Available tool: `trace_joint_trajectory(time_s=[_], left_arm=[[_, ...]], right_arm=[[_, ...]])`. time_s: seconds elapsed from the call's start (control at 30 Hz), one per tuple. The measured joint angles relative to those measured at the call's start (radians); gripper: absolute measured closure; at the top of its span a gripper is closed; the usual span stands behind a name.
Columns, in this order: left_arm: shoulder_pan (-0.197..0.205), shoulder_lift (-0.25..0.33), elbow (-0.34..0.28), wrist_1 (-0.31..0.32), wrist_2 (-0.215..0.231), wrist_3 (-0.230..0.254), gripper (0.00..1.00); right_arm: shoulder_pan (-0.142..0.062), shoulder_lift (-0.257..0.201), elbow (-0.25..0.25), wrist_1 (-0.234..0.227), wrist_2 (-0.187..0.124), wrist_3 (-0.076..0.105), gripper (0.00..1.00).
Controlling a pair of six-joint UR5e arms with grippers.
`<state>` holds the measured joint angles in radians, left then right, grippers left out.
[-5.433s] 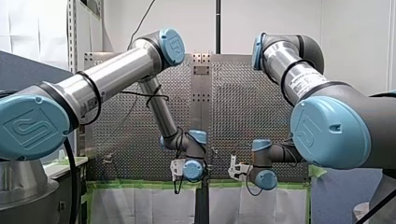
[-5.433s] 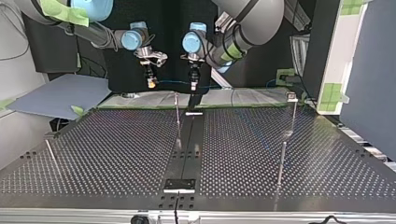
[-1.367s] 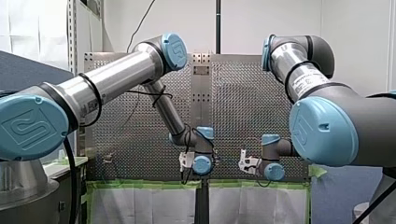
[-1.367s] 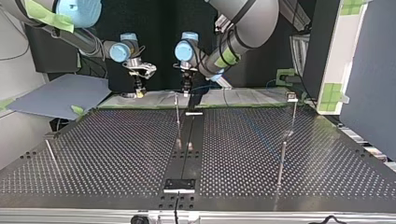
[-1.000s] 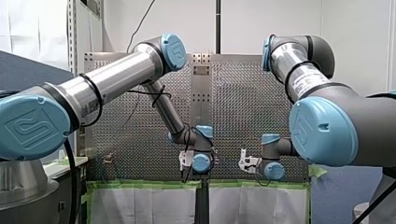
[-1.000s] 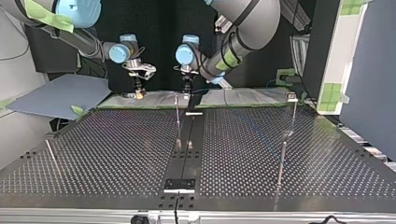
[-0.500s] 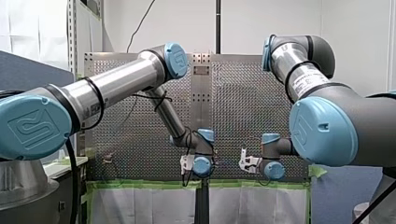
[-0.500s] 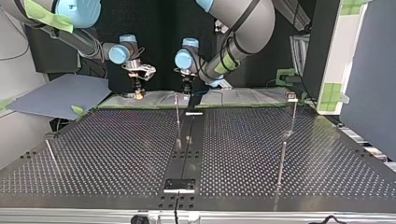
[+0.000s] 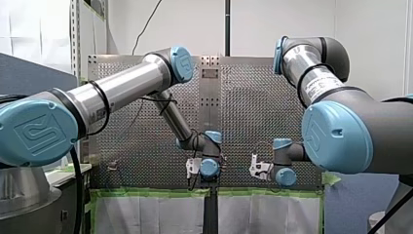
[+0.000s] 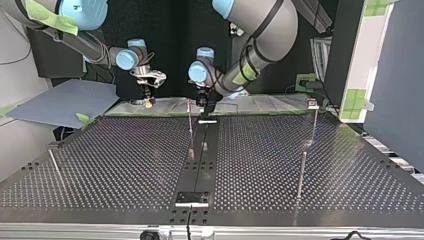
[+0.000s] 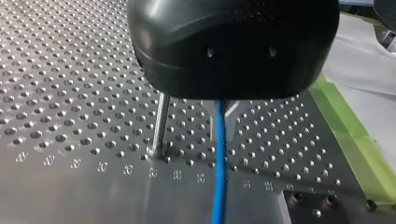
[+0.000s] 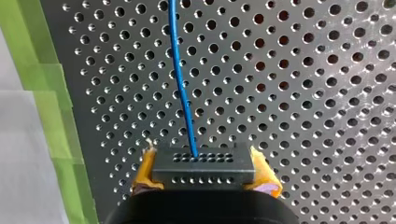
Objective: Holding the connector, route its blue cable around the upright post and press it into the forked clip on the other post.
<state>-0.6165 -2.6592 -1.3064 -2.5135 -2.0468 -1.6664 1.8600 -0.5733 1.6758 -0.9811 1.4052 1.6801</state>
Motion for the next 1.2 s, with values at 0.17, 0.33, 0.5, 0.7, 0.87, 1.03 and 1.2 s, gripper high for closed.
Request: trace_joint_trajectory(time_s=[0.17,0.33,0.5,0.7,0.87,1.03,1.2], left_arm=[[0.007,0.0,0.002,-0.005,0.006,0.003,1.0],[0.011,0.0,0.008,-0.011,0.02,0.015,1.0],[0.017,-0.001,0.031,-0.041,0.032,0.023,1.0],[0.024,-0.001,0.061,-0.092,0.041,0.032,1.0],[0.031,-0.001,0.075,-0.122,0.043,0.039,1.0],[0.037,-0.001,0.081,-0.134,0.044,0.042,1.0],[0.042,-0.001,0.092,-0.149,0.044,0.045,1.0]], right_arm=[[0.0,0.0,-0.011,0.017,0.0,-0.002,1.0],[0.0,0.0,-0.021,0.023,-0.001,-0.001,1.0],[0.0,0.0,-0.038,0.036,-0.004,-0.001,1.0],[0.0,0.0,-0.062,0.062,-0.006,-0.003,1.0],[0.0,0.0,-0.079,0.076,-0.006,-0.002,1.0],[0.0,0.0,-0.098,0.097,-0.007,-0.003,1.0],[0.0,0.0,-0.108,0.116,-0.008,-0.007,1.0]])
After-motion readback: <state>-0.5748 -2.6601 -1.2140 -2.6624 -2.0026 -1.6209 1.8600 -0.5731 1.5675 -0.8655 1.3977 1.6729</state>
